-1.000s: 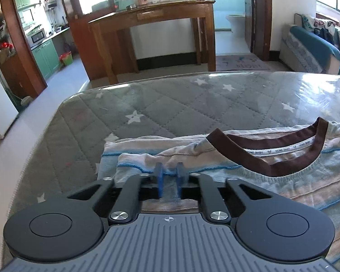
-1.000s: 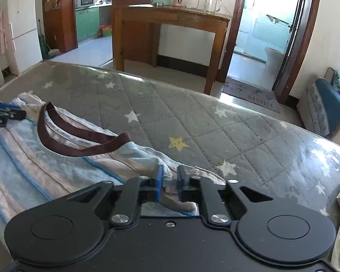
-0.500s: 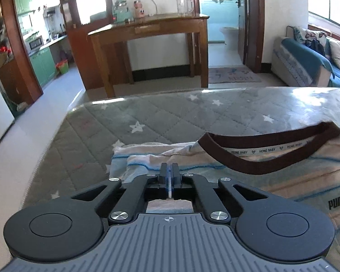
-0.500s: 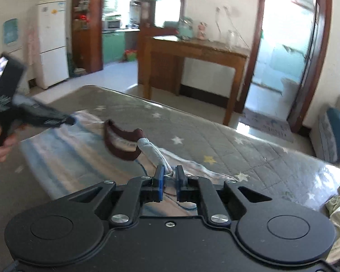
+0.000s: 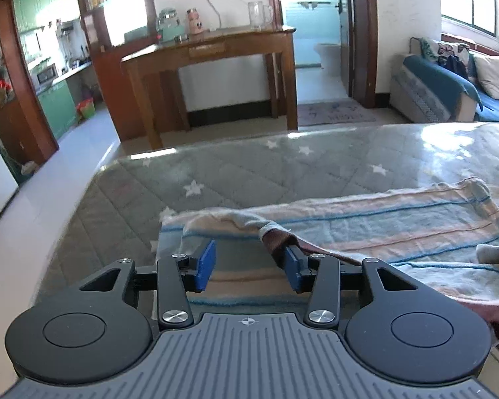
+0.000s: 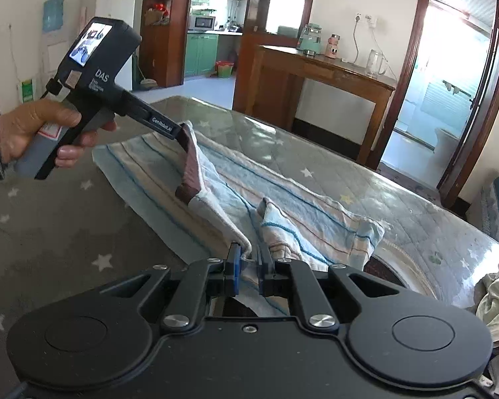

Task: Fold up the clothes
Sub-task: 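Lift the shirt up with both grippers, letting it unfold and hang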

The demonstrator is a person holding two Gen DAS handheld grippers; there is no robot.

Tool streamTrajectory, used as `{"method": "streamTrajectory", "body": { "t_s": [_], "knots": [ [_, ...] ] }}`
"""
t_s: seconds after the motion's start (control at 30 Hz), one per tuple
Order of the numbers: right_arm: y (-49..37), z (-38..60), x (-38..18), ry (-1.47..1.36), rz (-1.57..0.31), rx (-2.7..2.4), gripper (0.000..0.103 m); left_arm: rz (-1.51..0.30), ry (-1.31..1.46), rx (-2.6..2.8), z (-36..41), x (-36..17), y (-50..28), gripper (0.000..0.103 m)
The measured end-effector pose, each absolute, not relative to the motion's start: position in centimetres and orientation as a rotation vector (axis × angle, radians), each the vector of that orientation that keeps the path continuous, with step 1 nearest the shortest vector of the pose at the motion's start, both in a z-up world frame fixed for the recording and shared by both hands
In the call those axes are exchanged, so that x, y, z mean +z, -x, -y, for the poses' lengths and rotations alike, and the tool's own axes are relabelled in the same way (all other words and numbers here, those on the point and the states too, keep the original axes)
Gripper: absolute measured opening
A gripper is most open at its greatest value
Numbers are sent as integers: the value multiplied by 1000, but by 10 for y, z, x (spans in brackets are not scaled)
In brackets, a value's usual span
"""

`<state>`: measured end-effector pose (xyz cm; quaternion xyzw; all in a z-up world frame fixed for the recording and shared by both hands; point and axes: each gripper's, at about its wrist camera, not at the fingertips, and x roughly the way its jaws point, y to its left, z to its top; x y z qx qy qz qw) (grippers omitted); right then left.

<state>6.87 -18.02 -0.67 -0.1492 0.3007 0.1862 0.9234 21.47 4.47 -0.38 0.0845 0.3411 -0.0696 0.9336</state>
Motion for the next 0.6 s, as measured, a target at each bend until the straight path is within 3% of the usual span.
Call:
{"method": "streamTrajectory", "body": {
  "t_s": [0.13, 0.2, 0.33, 0.6],
  "knots": [
    [-77, 178, -11, 325, -615, 375, 11, -696, -138, -167, -47, -5, -220, 28],
    [-78, 176, -12, 347, -607, 371, 11, -699, -135, -183, -44, -5, -221, 11],
    [-81, 171, -15, 379, -591, 367, 12, -681, -131, -188, -37, -5, -219, 6],
    [-73, 153, -22, 467, -563, 380, 33, -665, -98, -183, -39, 11, -213, 4]
  ]
}}
